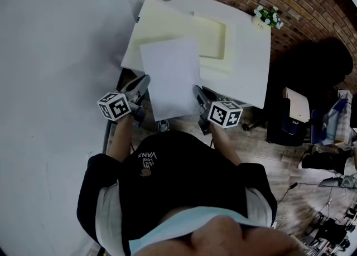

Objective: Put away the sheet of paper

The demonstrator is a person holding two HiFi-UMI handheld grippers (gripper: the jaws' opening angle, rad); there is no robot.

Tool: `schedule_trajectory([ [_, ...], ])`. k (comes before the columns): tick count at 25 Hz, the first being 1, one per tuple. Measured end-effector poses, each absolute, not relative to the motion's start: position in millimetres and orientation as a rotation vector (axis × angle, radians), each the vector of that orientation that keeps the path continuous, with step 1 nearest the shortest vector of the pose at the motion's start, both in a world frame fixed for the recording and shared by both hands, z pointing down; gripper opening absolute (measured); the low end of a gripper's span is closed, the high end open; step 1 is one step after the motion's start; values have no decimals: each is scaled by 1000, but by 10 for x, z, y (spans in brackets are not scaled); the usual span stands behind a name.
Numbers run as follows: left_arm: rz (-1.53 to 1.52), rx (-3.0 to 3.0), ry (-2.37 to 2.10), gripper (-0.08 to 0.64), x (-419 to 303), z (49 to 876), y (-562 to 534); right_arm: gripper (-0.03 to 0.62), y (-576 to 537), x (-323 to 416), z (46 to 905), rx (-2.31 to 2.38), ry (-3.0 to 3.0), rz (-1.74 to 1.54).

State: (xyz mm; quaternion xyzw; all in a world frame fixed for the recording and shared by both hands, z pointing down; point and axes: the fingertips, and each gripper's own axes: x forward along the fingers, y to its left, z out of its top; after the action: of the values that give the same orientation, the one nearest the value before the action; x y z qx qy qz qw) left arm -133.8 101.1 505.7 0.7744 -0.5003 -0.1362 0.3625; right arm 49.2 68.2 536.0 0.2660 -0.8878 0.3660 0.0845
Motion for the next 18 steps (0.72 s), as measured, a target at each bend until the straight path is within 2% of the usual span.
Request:
schedule_trajectory([
  [18, -299, 2054, -1158, 0, -1810, 5117, 669, 0, 515, 41, 5420, 915, -2593, 1154],
])
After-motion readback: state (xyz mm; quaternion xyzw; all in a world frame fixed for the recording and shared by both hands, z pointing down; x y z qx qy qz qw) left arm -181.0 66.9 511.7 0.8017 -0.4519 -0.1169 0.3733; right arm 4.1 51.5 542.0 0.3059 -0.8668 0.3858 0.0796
